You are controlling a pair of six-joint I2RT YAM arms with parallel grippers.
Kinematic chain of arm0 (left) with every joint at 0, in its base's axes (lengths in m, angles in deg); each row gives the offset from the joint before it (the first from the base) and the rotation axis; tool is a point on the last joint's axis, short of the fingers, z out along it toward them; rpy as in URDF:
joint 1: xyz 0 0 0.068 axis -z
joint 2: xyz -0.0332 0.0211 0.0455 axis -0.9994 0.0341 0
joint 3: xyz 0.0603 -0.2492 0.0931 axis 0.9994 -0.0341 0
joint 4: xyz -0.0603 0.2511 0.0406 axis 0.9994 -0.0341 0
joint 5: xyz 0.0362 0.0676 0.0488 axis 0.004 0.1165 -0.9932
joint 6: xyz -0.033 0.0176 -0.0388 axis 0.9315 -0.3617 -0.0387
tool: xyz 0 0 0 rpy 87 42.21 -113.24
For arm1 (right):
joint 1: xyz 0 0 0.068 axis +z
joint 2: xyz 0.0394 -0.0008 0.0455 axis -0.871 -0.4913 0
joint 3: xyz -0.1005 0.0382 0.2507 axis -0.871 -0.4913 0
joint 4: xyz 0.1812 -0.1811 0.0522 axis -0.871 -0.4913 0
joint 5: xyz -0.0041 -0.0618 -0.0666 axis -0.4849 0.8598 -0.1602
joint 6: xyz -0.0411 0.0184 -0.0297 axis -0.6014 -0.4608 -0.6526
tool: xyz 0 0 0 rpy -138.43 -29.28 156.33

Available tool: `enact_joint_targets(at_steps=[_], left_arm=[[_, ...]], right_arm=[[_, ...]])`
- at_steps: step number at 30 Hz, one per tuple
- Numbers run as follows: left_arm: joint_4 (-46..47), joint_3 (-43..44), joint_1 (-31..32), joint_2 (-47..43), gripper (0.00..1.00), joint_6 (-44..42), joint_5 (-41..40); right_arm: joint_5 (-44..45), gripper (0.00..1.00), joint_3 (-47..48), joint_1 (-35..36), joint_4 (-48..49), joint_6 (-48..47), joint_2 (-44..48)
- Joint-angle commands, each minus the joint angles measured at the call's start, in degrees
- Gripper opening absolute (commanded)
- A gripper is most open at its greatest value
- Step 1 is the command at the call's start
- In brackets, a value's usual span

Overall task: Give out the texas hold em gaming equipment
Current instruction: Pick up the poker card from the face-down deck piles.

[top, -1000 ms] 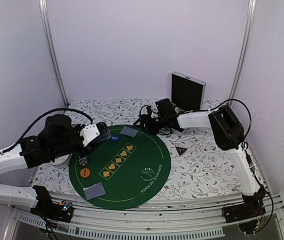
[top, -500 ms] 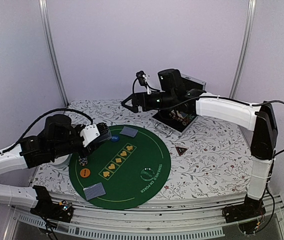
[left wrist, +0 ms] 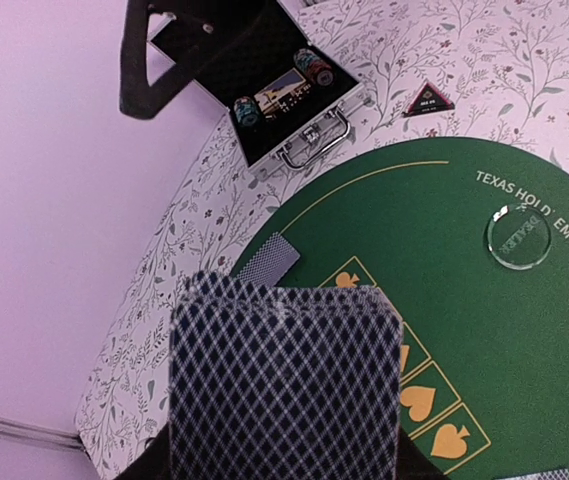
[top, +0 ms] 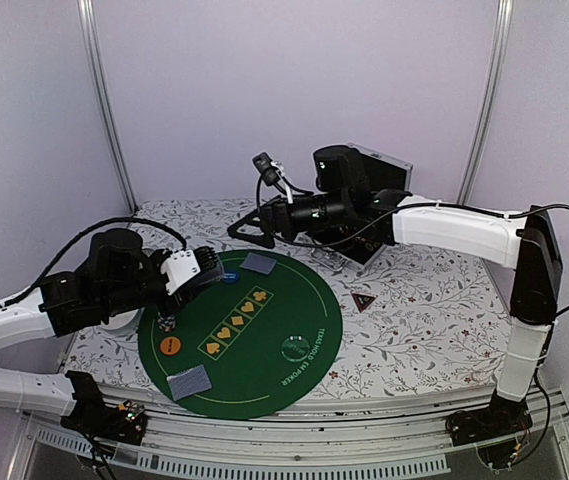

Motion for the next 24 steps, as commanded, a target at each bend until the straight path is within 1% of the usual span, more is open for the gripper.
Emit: enact_joint_targets(at_steps=[1,5,12,16,19,21,24], left_arm=[[1.3,0.8,0.5,-0.9,0.43,-0.1,1.3],[1.3,0.7,0.6,-1.0,0.43,0.0,0.9],[2.4,0.3,0.5,-1.0,0.43,0.0,1.1],[2.4,0.3,0.5,-1.1,0.43,0.0,1.3],[2.5,0.4,0.5,-1.9,0.42,0.0,1.2],[2.8,0.1,0.5,-2.2,0.42,-0.1,1.1],[2.9,-0.1,0.5,-2.4,0.42,-0.2,0.8]], right_arm=[[-3.4,0.99,4.6,1.6,-0.9,2.9,-6.3],[-6.1,0.99,7.8,2.7,-1.2,3.0,-10.0],[-8.3,0.99,11.0,3.9,-1.2,3.3,-14.9],[-6.0,0.99,13.7,3.9,-2.5,4.7,-17.3],[-1.1,0.99,14.7,3.8,-6.9,3.1,-17.1],[1.1,0.98,13.6,3.4,-8.7,1.6,-15.8],[2.0,0.96,10.9,2.5,-9.5,0.8,-13.2]])
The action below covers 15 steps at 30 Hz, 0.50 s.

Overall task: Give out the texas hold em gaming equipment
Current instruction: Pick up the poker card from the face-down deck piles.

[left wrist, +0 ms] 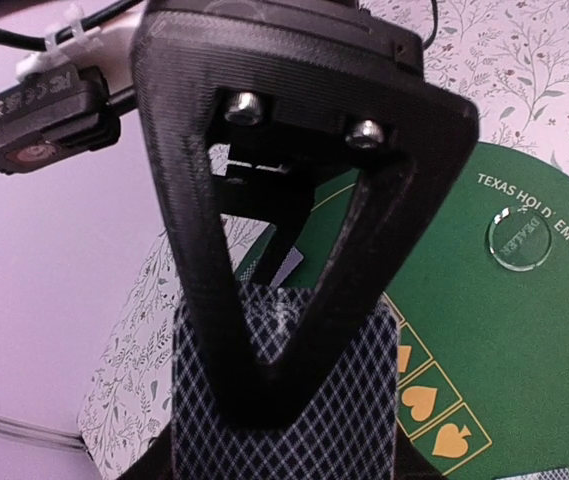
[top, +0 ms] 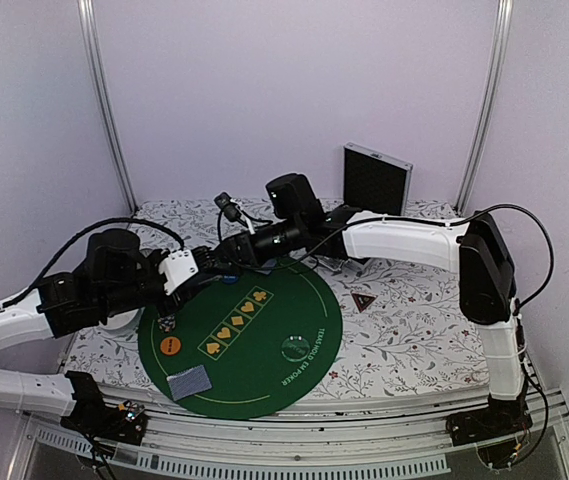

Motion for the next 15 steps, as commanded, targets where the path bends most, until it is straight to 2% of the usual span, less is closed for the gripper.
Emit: enact_joint_targets(at_steps=[1,11,15], left_arm=[[3.1,-0.1,0.5,-1.4,0.42,-0.2,0.2],[2.6,0.3,0.5,-0.9,0.42,-0.2,-0.3],[2.6,0.3,0.5,-0.7,0.42,-0.3,-0.4]], right_arm=[[5.5,0.95,-2.4,-1.3,-4.3,-2.2,3.8],[6.9,0.86,-1.1,-1.3,-9.5,-4.7,5.6],[2.6,0.74,1.1,-1.3,-10.8,-4.4,4.8]])
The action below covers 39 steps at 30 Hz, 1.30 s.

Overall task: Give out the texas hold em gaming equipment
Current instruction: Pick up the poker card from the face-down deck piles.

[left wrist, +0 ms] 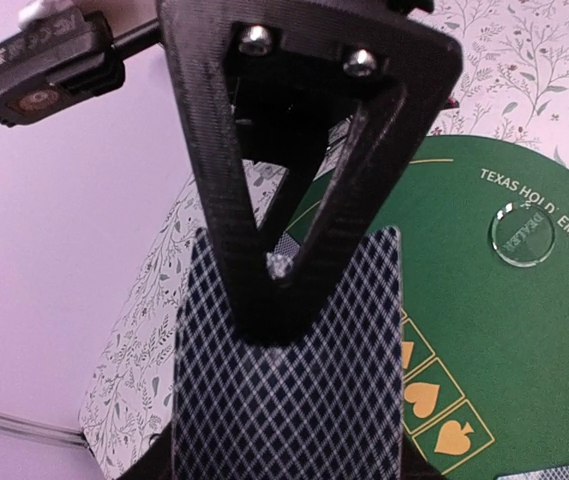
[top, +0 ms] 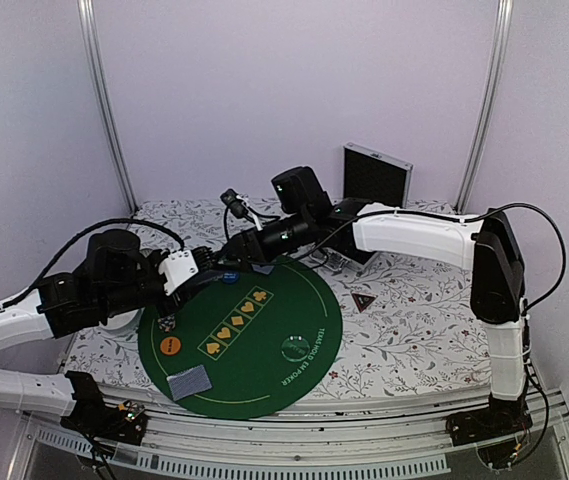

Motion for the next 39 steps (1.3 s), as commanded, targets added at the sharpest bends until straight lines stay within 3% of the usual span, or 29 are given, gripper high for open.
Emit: enact_joint_targets(at_steps=[1,13,18,21,39], left_arm=[[2.6,0.6,0.5,-0.5,0.42,-0.2,0.3],[2.3,0.5,0.6,0.1,0.42,-0.2,-0.2],[2.3,0.4,0.5,0.0,0.42,-0.2,-0.4],[2.3,0.5,0.6,0.0,0.42,-0.2,-0.4],[2.3,0.2,0.5,-0.5,0.43,0.0,-0.4]], right_arm=[[-2.5,0.7,2.8,-0.8,-4.4,-0.6,0.8],[-4.6,0.26,5.5,-0.8,-8.4,0.8,1.6],[-3.0,0.18,5.6,-0.9,-10.2,0.1,2.3],[-2.5,0.05,5.6,-1.1,-10.9,-0.3,2.9],[-3.9,0.02,3.6,-4.4,-11.9,-1.4,9.8]])
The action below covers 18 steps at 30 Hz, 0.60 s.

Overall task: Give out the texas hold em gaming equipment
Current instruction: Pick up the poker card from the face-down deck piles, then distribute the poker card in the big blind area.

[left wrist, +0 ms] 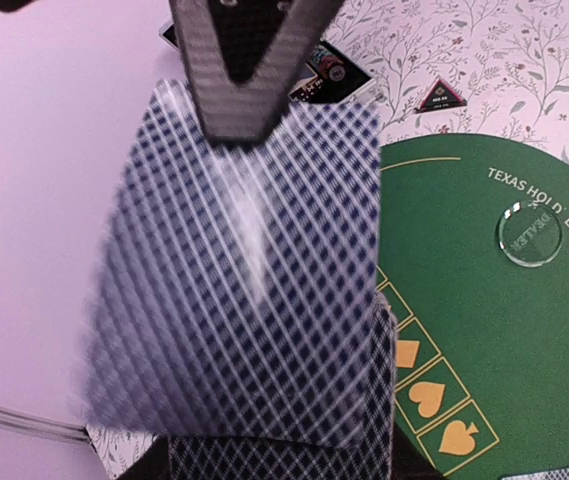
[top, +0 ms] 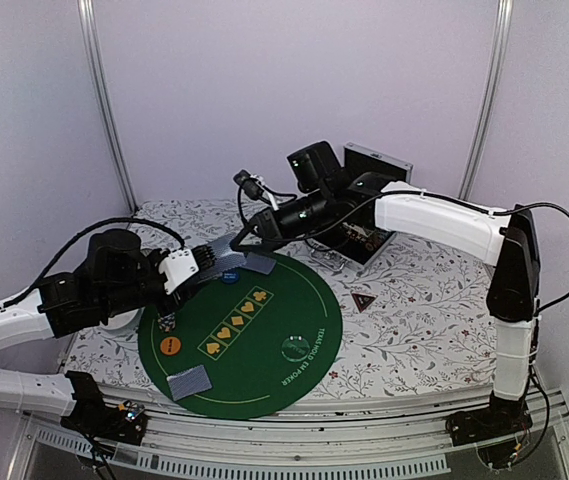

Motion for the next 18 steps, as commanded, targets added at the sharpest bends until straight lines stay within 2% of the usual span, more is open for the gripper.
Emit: enact_joint_targets(at_steps=[1,10,15,18], left_arm=[[2.0,0.3,0.6,-0.8,0.43,0.1,0.5],[2.0,0.5,0.5,-1.0,0.43,0.6,-0.3],[2.3,0.9,0.4,-1.1,0.43,1.2,-2.2],[2.1,1.2,0.4,-1.3,0.43,1.6,-2.7]], right_arm=[[0.1,0.02,-0.6,-3.0,0.4,-0.9,6.5],[-1.6,0.02,-4.2,-5.4,4.5,1.1,14.4],[7.5,0.02,-13.7,-7.6,6.4,5.9,16.4],[10.8,0.02,-20.5,-6.4,6.7,10.3,13.2]])
